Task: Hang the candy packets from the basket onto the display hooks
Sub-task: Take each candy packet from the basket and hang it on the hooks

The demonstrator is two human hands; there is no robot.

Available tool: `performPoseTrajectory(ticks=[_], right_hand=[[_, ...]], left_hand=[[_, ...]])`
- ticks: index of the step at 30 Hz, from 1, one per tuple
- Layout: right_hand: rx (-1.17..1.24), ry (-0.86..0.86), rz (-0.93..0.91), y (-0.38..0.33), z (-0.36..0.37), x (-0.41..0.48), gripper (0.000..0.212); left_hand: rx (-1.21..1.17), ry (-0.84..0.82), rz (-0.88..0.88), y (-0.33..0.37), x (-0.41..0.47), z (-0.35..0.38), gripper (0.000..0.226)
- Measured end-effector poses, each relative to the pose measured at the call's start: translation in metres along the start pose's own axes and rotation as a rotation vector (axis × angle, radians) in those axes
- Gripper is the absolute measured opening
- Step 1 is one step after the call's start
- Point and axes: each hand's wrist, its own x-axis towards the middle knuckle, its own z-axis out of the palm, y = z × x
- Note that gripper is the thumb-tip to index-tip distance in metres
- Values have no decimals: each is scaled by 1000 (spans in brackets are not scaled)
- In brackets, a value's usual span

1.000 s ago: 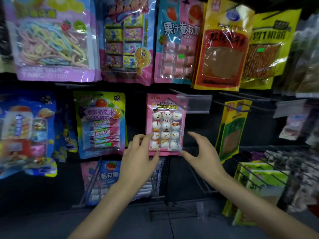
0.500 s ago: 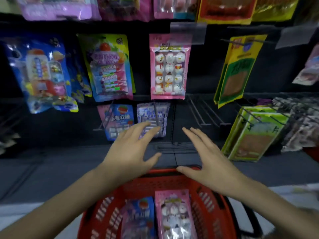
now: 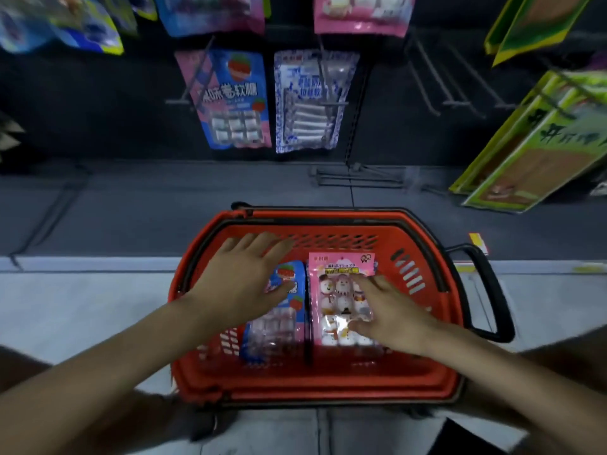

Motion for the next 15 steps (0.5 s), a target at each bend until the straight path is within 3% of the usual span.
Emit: performPoseTrajectory(ticks=[4,8,15], right_hand=[[18,-124,149,10,10,23,89],[113,-102,374,25,25,51,76],[361,-11,622,15,62,76,103]], left_hand=[[44,-96,34,-4,-1,25,70],[16,-173,-21,-14,1,42,65],[-22,-171,-124,-27,16,39,65]])
